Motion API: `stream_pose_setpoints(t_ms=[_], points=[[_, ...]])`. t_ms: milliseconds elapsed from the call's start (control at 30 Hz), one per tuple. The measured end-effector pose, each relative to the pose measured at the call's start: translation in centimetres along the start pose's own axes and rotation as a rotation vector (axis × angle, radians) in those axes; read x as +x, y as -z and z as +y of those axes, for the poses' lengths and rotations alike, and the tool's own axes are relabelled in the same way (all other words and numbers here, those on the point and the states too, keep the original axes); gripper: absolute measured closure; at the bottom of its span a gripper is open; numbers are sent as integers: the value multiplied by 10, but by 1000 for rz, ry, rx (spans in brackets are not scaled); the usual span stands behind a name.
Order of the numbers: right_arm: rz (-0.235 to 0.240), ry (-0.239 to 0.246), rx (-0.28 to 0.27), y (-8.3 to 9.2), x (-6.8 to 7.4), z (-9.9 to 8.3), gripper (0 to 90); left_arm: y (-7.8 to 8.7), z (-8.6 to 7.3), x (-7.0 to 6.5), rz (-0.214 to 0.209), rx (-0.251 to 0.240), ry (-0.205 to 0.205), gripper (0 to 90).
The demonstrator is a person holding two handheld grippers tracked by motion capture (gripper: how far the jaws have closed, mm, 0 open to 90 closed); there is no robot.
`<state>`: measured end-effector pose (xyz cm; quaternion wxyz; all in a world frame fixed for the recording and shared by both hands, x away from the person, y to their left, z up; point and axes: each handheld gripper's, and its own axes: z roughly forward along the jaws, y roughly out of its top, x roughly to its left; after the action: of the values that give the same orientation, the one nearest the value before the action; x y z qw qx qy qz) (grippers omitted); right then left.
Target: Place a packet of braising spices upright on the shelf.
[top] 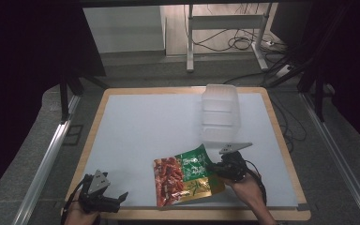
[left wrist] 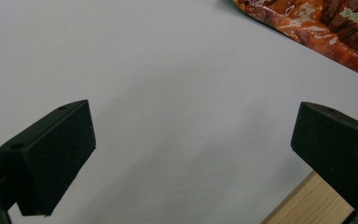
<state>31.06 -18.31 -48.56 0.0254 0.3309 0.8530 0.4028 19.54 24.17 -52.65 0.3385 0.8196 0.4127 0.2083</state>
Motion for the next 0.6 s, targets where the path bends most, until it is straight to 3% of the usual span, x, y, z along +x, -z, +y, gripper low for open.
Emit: stream_pose_setpoints(t_ms=[200, 600], points=[[56, -3, -47, 10, 4, 24, 881, 0, 0, -1, 4, 6, -13, 0], [117, 16, -106, 33, 11, 64, 888, 0, 0, -2, 6, 8, -18, 0]])
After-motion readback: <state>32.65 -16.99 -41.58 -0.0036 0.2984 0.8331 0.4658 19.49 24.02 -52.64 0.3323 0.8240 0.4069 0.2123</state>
